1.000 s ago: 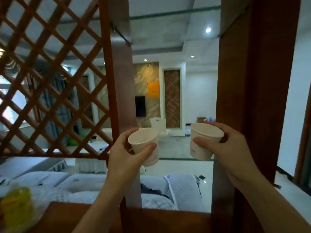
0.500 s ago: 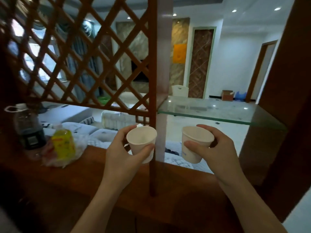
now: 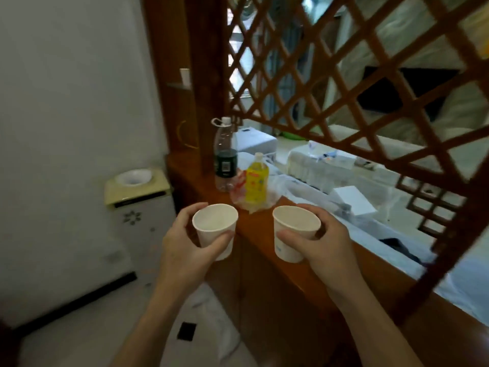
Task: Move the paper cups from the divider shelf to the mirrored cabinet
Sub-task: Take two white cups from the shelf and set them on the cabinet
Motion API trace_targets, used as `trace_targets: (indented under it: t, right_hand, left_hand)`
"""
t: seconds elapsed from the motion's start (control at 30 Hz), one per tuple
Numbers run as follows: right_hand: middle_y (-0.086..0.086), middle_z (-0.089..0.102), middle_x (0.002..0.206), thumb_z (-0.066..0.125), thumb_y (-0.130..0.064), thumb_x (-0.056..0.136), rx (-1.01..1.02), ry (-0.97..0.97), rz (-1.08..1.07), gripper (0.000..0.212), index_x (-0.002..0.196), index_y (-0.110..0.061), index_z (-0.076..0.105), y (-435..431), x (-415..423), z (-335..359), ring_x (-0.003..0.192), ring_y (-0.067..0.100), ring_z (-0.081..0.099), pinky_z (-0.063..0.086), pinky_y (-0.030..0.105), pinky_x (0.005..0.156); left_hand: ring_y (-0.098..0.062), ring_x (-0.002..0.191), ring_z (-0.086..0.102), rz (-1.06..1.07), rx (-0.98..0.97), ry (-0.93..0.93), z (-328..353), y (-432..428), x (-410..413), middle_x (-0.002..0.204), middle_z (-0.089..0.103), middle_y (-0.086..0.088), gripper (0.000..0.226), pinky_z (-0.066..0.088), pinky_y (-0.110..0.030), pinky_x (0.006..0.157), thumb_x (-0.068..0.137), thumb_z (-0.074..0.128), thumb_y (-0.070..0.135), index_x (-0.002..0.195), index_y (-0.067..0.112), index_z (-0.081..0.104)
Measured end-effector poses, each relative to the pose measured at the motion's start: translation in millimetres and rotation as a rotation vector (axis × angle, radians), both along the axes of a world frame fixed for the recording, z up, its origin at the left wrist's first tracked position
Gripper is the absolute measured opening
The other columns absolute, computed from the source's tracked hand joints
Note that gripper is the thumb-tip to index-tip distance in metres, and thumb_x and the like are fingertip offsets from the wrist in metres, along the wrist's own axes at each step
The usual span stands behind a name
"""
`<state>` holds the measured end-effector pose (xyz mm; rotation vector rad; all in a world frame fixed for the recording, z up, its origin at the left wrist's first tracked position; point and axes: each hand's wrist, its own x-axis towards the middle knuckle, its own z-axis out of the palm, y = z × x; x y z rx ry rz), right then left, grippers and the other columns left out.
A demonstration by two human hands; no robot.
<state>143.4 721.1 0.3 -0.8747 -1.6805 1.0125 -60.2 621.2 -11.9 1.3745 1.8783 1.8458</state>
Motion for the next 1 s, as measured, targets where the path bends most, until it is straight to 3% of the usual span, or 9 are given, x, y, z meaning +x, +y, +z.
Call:
trace_targets:
  t: [0.07, 0.17, 0.3, 0.4, 0.67, 0.8, 1.0]
  right_hand:
    - [-0.026, 0.066, 0.102, 0.083, -0.054, 0.052, -0.006, 0.003, 0.119, 0.059, 0.106, -0.046, 0.062, 1.9, -35.0, -4.9, 0.094, -0.004, 0.062, 0.053, 0.019, 0.068]
    - [-0.018, 0.067, 0.105, 0.084, -0.054, 0.05, -0.021, -0.012, 0.287, 0.069, 0.114, -0.038, 0.062, 1.2, -82.7, -11.8, 0.097, -0.001, 0.062, 0.055, 0.023, 0.073]
    - [-0.015, 0.067, 0.104, 0.084, -0.052, 0.048, -0.045, -0.02, 0.522, 0.07, 0.113, -0.037, 0.062, -8.1, -134.3, -19.9, 0.095, 0.0, 0.063, 0.055, 0.023, 0.071]
    - [-0.014, 0.067, 0.104, 0.084, -0.05, 0.05, -0.052, -0.036, 0.702, 0.069, 0.113, -0.037, 0.061, -23.0, -167.3, -21.4, 0.095, 0.0, 0.063, 0.055, 0.022, 0.07]
    - [-0.014, 0.066, 0.105, 0.085, -0.045, 0.051, -0.066, -0.049, 1.137, 0.07, 0.115, -0.032, 0.062, -112.8, -228.1, -35.4, 0.094, -0.001, 0.061, 0.051, 0.014, 0.066]
    - [-0.013, 0.067, 0.105, 0.083, -0.05, 0.045, -0.106, -0.044, 1.352, 0.074, 0.114, -0.032, 0.062, -181.2, -243.6, -36.7, 0.095, 0.003, 0.063, 0.051, 0.016, 0.066]
    - [-0.019, 0.062, 0.109, 0.08, -0.057, 0.041, -0.084, -0.077, 1.548, 0.08, 0.115, -0.039, 0.059, -284.0, -251.4, -39.8, 0.1, 0.006, 0.058, 0.051, 0.023, 0.07]
  left_hand:
    - [0.004, 0.101, 0.058, 0.098, -0.006, -0.017, -3.8, -22.0, -22.8, 0.111, 0.063, 0.016, 0.067, 0.05, -0.013, 0.075, 0.056, 0.078, 0.051, 0.117, 0.034, 0.057]
    - [0.004, 0.101, 0.058, 0.257, -0.022, -0.039, -8.0, -61.7, -49.3, 0.11, 0.062, 0.018, 0.063, 0.05, -0.011, 0.075, 0.057, 0.079, 0.049, 0.114, 0.039, 0.055]
    - [0.003, 0.097, 0.061, 0.549, -0.032, -0.033, -12.3, -122.6, -64.1, 0.106, 0.066, 0.011, 0.057, 0.047, -0.009, 0.071, 0.064, 0.085, 0.03, 0.115, 0.026, 0.059]
    - [0.009, 0.099, 0.058, 0.767, -0.031, -0.018, -14.1, -169.0, -56.3, 0.106, 0.064, 0.016, 0.056, 0.045, -0.005, 0.072, 0.064, 0.085, 0.026, 0.113, 0.026, 0.059]
    - [-0.007, 0.107, 0.058, 1.232, -0.046, -0.131, -33.3, -291.6, 15.3, 0.117, 0.061, 0.013, 0.073, 0.051, -0.02, 0.082, 0.053, 0.075, 0.058, 0.119, 0.034, 0.055]
    - [-0.01, 0.104, 0.061, 1.459, -0.026, -0.131, -34.3, -352.7, 64.9, 0.112, 0.064, 0.012, 0.065, 0.053, -0.025, 0.081, 0.056, 0.078, 0.052, 0.115, 0.034, 0.058]
    - [0.0, 0.102, 0.06, 1.705, -0.003, -0.143, -35.6, -429.3, 120.5, 0.109, 0.064, 0.015, 0.064, 0.053, -0.028, 0.086, 0.057, 0.08, 0.045, 0.116, 0.029, 0.059]
